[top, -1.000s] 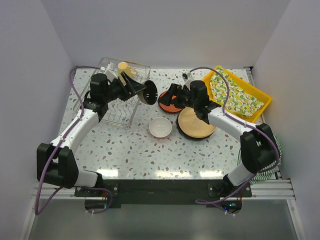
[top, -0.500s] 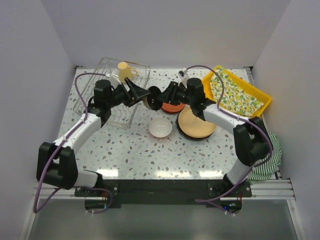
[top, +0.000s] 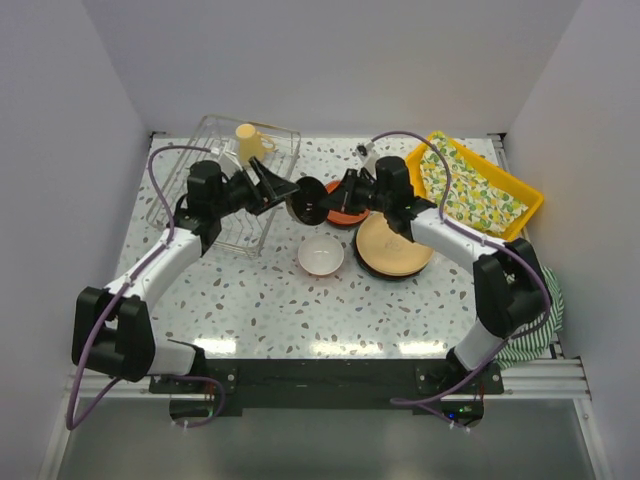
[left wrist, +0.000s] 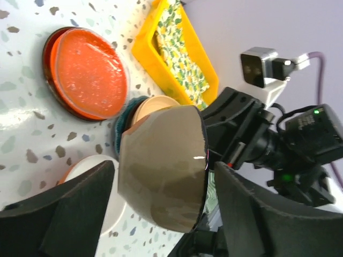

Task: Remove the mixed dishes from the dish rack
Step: Place the bowl at the center of the board.

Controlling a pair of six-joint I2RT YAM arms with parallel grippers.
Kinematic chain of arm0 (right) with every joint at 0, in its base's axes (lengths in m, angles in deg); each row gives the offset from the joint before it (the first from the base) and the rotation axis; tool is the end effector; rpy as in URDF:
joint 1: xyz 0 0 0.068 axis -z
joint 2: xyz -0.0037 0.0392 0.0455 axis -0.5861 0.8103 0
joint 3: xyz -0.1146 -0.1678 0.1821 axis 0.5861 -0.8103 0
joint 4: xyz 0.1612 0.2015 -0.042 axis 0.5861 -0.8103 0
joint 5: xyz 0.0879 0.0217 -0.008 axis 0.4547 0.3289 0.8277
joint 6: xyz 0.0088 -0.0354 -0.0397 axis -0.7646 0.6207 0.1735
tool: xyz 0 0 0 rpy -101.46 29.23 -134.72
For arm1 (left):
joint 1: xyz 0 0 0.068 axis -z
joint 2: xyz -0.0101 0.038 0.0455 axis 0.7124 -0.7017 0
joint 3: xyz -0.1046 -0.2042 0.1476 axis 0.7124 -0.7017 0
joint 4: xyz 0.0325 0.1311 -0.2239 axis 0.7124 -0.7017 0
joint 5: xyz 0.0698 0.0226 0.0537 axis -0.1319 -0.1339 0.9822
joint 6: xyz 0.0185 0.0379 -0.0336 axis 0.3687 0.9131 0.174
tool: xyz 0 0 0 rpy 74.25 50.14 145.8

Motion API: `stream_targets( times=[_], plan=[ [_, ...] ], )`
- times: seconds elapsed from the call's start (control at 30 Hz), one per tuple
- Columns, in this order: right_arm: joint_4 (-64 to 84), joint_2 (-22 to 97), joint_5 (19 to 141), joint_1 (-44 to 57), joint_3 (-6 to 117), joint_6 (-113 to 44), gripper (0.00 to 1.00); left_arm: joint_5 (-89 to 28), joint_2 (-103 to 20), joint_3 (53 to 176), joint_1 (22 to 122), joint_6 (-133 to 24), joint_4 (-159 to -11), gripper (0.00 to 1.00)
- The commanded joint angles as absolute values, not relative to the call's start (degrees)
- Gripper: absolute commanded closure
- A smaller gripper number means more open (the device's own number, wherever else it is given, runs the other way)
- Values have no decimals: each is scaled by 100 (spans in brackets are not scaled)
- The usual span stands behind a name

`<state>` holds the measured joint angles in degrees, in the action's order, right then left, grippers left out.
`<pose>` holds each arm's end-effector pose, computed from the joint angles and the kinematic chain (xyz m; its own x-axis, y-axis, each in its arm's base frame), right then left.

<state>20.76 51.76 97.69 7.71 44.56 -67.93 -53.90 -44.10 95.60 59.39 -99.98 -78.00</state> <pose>0.3325 0.1955 0.2663 -0.7440 0.2650 -0.6133 -0.3947 0.5664 0.7235 0.2997 -0.0937 0.2952 -0.7267 -0.5552 -0.4046 0.1586 0.4374 -0.8852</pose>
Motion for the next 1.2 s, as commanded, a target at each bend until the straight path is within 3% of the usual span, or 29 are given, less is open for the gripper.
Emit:
stream_targets(
  times=[0.0, 0.1, 0.53, 1.17],
  plan=[
    [1317, 4446, 9381, 758, 4505, -6034, 100, -4983, -4125, 10158, 5967, -8733, -8679, 9],
    [790, 4191, 9195, 758, 4504, -5752, 100, -4350, -4046, 10492, 5967, -8012, -9471, 0],
    [-1321, 4357, 8228, 468, 5005, -4794, 100, -1414, -3730, 11495, 5967, -5674, -11072, 0],
    [-1576, 5719, 7859, -59, 5717, -4592, 100, -1378, -3492, 11196, 5976, -5479, -11063, 0]
  ],
)
